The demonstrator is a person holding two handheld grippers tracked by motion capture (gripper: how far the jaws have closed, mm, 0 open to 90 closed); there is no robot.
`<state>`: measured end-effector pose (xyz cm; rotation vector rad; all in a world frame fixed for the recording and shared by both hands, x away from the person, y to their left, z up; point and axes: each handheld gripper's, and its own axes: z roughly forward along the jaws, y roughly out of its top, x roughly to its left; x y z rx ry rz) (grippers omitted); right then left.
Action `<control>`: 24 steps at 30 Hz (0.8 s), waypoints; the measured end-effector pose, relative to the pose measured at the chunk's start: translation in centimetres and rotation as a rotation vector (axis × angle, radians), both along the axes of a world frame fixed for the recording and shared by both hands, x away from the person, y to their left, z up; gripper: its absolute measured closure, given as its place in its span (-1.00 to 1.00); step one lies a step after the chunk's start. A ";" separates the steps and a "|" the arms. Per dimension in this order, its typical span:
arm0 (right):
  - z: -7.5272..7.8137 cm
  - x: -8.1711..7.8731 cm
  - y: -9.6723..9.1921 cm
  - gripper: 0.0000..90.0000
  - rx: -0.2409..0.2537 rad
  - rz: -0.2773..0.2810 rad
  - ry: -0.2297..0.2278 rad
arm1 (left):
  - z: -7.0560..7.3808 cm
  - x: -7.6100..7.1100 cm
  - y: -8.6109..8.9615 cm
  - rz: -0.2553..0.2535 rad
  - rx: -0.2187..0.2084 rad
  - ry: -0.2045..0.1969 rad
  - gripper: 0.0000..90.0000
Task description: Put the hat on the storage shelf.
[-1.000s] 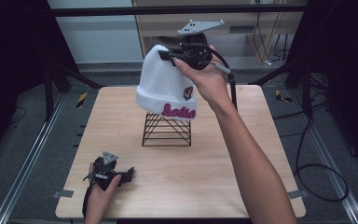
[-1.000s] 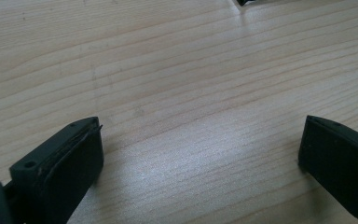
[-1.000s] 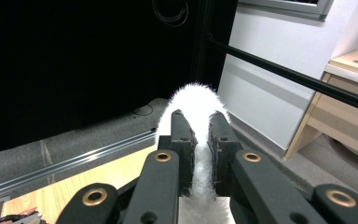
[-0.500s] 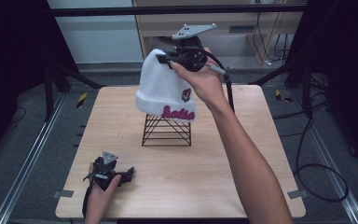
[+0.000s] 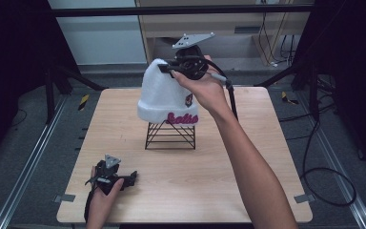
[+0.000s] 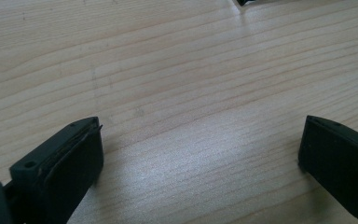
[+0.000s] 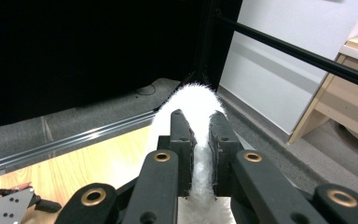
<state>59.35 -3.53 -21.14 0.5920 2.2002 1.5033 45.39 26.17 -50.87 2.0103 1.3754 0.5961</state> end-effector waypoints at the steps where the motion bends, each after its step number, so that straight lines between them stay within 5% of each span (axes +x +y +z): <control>1: -0.1 0.0 0.0 0.84 0.001 0.001 0.002 | 0.0 0.0 0.0 0.000 0.000 0.000 -1.00; 24: -2.5 -0.6 0.3 0.84 -0.012 0.017 0.041 | 0.0 0.0 0.0 0.001 -0.001 -0.003 -1.00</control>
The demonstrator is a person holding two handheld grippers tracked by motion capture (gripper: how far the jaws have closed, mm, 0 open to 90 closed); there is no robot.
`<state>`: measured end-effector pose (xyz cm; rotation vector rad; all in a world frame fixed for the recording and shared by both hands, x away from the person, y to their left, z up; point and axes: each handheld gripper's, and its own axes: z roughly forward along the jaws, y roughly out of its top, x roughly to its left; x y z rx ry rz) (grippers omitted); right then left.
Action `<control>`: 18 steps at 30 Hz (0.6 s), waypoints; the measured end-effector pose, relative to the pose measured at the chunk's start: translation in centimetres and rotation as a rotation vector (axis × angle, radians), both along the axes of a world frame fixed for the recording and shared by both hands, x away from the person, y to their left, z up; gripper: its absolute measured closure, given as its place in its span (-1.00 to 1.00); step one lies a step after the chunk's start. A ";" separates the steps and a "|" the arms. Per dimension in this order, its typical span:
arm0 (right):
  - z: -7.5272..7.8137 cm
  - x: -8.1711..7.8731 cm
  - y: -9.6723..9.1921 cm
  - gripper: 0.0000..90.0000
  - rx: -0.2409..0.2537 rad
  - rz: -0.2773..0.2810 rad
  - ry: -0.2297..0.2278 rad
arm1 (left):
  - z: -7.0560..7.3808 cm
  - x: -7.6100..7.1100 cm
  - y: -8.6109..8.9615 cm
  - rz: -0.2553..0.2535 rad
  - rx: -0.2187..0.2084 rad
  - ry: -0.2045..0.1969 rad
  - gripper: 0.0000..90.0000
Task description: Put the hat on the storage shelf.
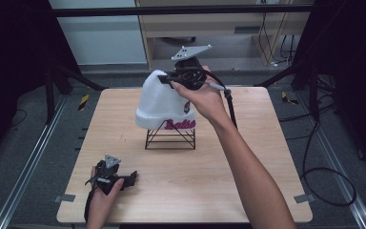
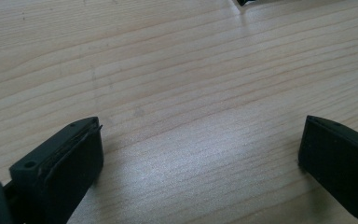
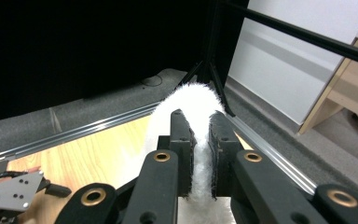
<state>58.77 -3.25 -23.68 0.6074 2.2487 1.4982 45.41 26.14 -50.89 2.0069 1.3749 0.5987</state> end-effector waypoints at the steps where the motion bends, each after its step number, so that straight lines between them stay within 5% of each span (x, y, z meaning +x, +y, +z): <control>1: -0.2 -0.1 0.0 0.84 -0.006 0.001 0.001 | 0.0 0.0 0.0 0.000 0.000 0.000 -1.00; 18: -2.1 -0.3 0.3 0.84 -0.028 0.014 0.035 | 0.0 0.0 0.0 -0.003 0.001 0.000 -1.00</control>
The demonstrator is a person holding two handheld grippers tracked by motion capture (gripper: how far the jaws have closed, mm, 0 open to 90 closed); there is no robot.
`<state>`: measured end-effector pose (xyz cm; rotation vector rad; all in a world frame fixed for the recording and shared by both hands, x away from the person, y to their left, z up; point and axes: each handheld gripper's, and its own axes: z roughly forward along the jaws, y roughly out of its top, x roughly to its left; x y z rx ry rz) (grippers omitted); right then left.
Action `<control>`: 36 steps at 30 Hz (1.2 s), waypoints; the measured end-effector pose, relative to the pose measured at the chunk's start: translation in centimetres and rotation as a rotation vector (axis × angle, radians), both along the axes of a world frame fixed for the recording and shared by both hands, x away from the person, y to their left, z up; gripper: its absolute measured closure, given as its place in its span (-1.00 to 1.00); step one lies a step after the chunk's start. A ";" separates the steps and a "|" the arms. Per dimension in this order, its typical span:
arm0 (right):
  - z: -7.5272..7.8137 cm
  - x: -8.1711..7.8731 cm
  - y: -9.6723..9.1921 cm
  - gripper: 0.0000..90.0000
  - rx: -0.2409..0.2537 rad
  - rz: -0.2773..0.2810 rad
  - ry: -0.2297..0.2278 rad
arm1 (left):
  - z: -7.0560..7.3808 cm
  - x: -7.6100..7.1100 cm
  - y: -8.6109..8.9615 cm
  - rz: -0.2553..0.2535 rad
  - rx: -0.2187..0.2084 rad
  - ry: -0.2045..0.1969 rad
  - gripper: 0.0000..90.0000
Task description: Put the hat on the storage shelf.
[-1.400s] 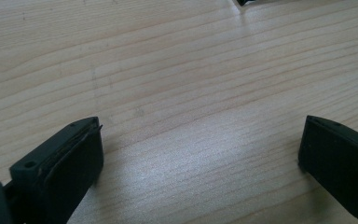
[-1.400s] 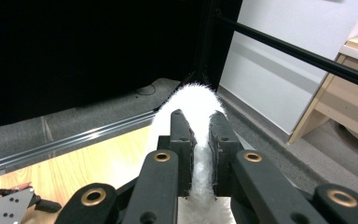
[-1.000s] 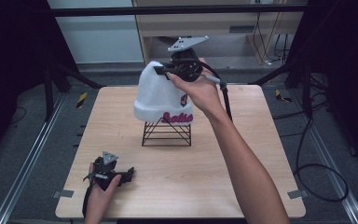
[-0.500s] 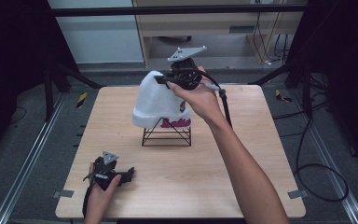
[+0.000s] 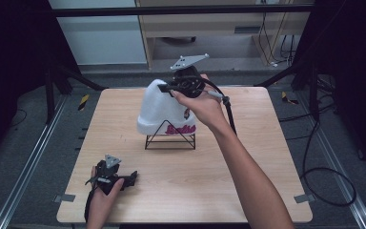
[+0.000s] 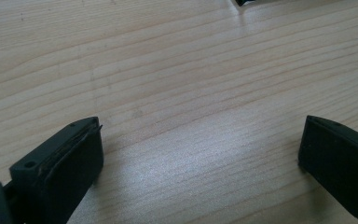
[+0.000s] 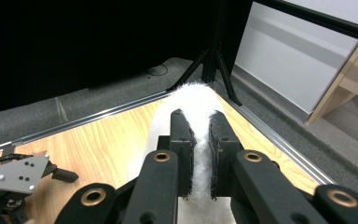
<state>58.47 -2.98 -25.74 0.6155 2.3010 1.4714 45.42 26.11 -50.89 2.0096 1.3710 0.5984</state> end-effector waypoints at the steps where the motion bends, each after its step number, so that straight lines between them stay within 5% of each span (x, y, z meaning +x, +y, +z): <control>1: -0.1 0.0 0.0 0.84 -0.001 0.000 0.002 | 0.0 0.0 0.0 0.000 0.000 0.000 -1.00; 19: -1.4 0.0 0.0 0.84 -0.027 -0.005 0.027 | 0.0 0.0 0.0 0.001 -0.001 0.001 -1.00; 36: -4.3 -0.3 0.4 0.82 -0.110 -0.014 0.080 | 0.0 0.0 0.0 0.001 -0.002 0.001 -1.00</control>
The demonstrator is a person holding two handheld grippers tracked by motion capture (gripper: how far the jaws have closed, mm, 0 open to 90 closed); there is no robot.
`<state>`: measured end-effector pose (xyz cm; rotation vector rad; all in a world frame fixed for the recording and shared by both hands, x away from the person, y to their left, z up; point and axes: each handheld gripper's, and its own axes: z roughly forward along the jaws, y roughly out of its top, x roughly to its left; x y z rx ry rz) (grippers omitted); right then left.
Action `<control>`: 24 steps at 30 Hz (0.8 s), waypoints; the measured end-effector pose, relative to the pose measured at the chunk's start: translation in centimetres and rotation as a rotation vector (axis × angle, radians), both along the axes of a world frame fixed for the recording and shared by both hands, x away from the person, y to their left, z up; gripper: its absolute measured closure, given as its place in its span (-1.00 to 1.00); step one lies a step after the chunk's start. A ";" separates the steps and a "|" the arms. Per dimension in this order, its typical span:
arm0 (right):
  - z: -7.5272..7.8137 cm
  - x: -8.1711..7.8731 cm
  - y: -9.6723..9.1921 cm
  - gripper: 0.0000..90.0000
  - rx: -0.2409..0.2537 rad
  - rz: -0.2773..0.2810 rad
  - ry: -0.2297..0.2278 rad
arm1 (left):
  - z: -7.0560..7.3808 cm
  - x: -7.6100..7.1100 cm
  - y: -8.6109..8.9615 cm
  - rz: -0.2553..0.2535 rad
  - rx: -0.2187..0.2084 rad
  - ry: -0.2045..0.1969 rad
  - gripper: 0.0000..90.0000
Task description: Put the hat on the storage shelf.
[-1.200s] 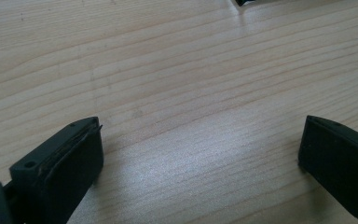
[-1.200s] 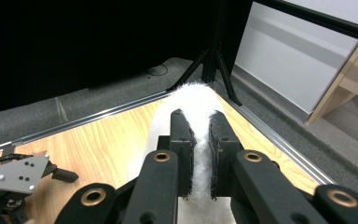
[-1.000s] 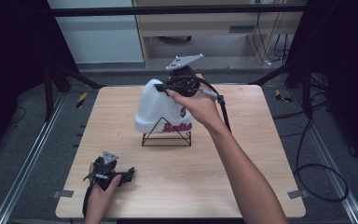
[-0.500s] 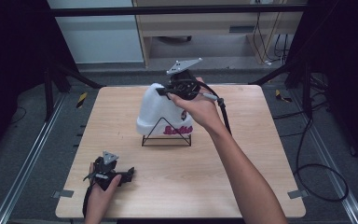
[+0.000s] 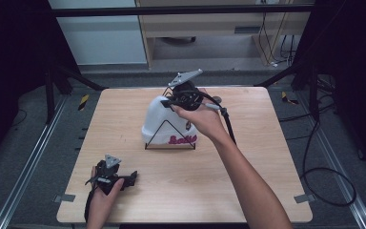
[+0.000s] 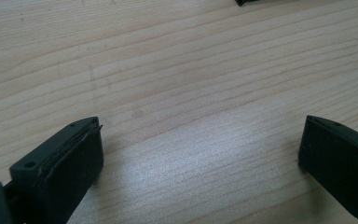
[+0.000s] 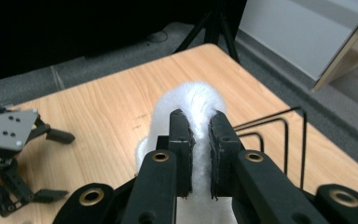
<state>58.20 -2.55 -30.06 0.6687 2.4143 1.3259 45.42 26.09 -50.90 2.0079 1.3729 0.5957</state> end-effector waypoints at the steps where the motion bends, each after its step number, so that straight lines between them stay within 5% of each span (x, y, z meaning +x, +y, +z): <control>1: -0.2 0.0 0.0 0.82 -0.006 0.001 0.004 | 0.0 0.0 0.0 0.000 0.000 0.000 -1.00; 24: -1.1 -1.0 -1.1 0.46 -0.003 -0.038 0.021 | 0.0 0.0 0.0 -0.001 0.002 0.002 -1.00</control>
